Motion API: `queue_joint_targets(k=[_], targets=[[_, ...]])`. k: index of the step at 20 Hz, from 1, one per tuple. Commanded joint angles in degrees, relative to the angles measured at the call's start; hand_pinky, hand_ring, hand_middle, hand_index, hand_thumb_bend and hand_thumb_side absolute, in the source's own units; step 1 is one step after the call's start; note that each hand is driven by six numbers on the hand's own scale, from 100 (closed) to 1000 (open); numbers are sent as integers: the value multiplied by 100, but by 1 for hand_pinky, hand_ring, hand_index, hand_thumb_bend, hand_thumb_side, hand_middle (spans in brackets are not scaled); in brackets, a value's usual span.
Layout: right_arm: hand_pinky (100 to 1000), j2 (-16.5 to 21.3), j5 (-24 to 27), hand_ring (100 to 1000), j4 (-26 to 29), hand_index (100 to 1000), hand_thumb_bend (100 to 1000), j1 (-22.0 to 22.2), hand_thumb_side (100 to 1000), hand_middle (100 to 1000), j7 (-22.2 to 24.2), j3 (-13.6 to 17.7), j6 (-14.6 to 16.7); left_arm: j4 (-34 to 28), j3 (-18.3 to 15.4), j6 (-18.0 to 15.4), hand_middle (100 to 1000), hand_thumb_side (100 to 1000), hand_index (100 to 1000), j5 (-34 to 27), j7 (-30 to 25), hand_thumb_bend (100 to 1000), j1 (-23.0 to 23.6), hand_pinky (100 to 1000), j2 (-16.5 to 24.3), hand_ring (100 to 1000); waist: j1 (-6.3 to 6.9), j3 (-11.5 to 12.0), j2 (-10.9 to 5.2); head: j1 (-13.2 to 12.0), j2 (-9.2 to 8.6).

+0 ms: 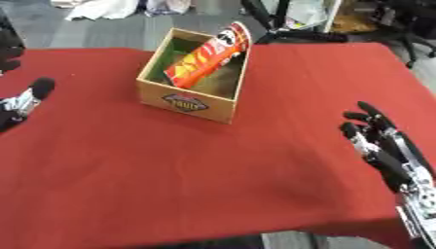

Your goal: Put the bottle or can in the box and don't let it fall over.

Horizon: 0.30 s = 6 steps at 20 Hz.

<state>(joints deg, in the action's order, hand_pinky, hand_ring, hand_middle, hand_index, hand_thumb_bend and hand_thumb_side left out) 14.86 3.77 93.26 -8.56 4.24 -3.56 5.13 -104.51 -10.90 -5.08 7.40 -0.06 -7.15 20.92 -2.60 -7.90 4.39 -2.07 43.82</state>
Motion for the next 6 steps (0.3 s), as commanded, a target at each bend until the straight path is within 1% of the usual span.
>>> queue_joint_targets(k=[1, 4, 6], targets=[[805, 135, 38, 761, 199, 1000, 320, -91, 460, 795, -129, 62, -12, -230, -163, 74, 795, 504, 904, 229, -7, 719, 49, 857, -372, 830, 11, 26, -70, 50, 29], [803, 139, 29, 755, 220, 1000, 319, -81, 457, 790, -207, 58, -27, -240, -186, 88, 793, 507, 901, 285, -48, 715, 117, 856, -603, 828, 28, 64, -94, 40, 29], [801, 149, 29, 753, 240, 1000, 318, -103, 456, 787, -262, 51, -30, -231, -206, 98, 791, 506, 900, 299, -27, 714, 106, 855, -643, 826, 43, 86, -86, -71, 29]])
